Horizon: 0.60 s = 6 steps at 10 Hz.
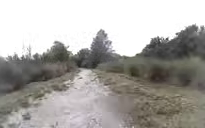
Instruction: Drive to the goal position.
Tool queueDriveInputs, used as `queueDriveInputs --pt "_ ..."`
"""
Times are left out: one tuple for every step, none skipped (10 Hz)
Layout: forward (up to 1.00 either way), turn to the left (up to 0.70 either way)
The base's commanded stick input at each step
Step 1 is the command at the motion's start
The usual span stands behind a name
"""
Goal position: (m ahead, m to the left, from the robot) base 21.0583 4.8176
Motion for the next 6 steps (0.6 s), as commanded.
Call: queueDriveInputs --pt "0.85 0.02" --pt "0.85 0.28" --pt "0.85 0.34" --pt "0.85 0.34" --pt "0.85 0.23" --pt "0.85 0.0"
